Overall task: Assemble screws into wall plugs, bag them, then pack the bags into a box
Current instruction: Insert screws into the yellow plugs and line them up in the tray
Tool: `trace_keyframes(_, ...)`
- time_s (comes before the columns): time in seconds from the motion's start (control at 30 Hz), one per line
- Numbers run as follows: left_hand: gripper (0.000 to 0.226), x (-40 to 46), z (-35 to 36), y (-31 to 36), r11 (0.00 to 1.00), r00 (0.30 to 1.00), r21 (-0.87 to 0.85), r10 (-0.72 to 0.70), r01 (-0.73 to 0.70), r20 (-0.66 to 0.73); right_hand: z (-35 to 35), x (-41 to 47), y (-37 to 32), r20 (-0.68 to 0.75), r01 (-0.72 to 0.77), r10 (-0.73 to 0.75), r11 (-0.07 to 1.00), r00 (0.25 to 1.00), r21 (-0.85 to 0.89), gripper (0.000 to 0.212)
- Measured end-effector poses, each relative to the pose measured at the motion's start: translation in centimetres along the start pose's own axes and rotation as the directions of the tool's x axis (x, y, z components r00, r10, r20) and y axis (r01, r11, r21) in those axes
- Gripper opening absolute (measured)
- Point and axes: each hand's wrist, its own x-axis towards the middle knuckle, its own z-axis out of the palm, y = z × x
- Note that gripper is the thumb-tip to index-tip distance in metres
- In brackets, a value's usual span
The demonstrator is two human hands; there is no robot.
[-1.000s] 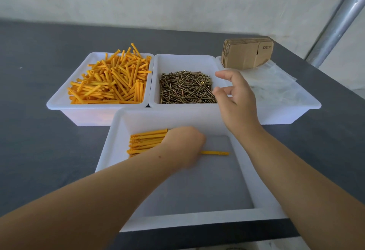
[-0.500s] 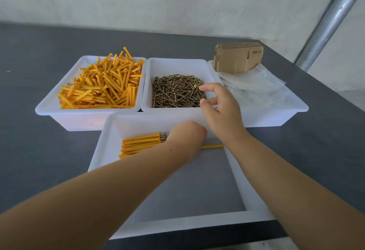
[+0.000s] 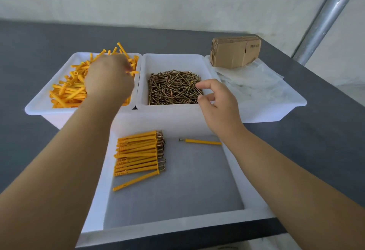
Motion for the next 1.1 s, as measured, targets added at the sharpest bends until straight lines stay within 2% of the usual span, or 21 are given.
trace_keyframes(0.07,0.035,0.6,1.3,-1.8,0.991,0.98,0.059,-0.127,0.119,0.151,0.0,0.1,0.1,-0.019,0.016,-0.017,1.0,1.0,-0.013,0.03)
trace_keyframes(0.13,0.028,0.6,2.5,-2.7,0.979,0.93,0.138,-0.188,0.151,0.315,0.0,0.1,0.2,-0.032,0.024,-0.025,0.999,0.999,-0.03,0.032)
trace_keyframes(0.23,0.025,0.8,3.3,-3.0,0.963,0.892,0.212,-0.24,0.168,0.383,-0.1,0.2,0.5,-0.024,0.022,-0.024,0.998,0.999,-0.066,0.032)
trace_keyframes(0.43,0.026,0.6,4.2,-3.0,0.943,0.907,0.119,-0.331,0.31,0.262,0.6,0.2,-0.3,0.073,0.003,0.007,0.991,0.997,-0.133,0.028)
trace_keyframes(0.5,0.027,0.5,4.5,-3.0,0.935,0.914,0.086,-0.353,0.343,0.199,0.8,0.7,-0.6,0.152,-0.012,0.047,0.975,0.987,-0.222,0.027)
trace_keyframes(0.57,0.026,0.2,4.5,-2.9,0.939,0.937,0.025,-0.344,0.343,0.067,0.7,1.5,-0.7,0.248,-0.008,0.097,0.942,0.964,-0.337,0.026)
trace_keyframes(0.63,0.027,0.0,4.6,-3.0,0.954,0.948,-0.11,-0.292,0.279,-0.128,0.5,2.7,-1.0,0.322,-0.009,0.15,0.917,0.935,-0.4,0.026)
trace_keyframes(0.73,0.029,-0.1,4.5,-2.6,0.944,0.918,-0.331,-0.149,0.021,-0.368,0.3,5.2,-1.7,0.349,-0.02,0.201,0.889,0.915,-0.458,0.026)
trace_keyframes(0.8,0.027,-0.3,4.2,-1.9,0.924,0.882,-0.36,-0.058,-0.13,-0.468,0.5,6.6,-2.0,0.384,-0.036,0.27,0.855,0.883,-0.518,0.029)
trace_keyframes(0.83,0.027,-0.4,4.1,-1.5,0.914,0.862,-0.364,-0.032,-0.18,-0.506,0.8,7.1,-2.1,0.429,-0.037,0.329,0.826,0.842,-0.562,0.033)
trace_keyframes(0.9,0.026,-0.8,3.8,-0.6,0.88,0.838,-0.396,0.003,-0.261,-0.546,1.5,7.7,-2.1,0.51,0.005,0.448,0.748,0.735,-0.664,0.041)
trace_keyframes(0.93,0.026,-1.1,3.8,-0.2,0.854,0.835,-0.425,0.019,-0.299,-0.55,1.9,8.0,-2.0,0.521,0.029,0.471,0.721,0.712,-0.692,0.042)
trace_keyframes(1.0,0.024,-1.5,3.7,0.5,0.805,0.846,-0.48,0.05,-0.349,-0.531,2.5,8.7,-1.7,0.501,-0.026,0.498,0.726,0.708,-0.687,0.04)
trace_keyframes(1.1,0.026,-1.6,4.2,1.0,0.823,0.881,-0.459,0.1,-0.334,-0.461,2.7,9.0,-1.3,0.472,-0.061,0.497,0.733,0.728,-0.677,0.039)
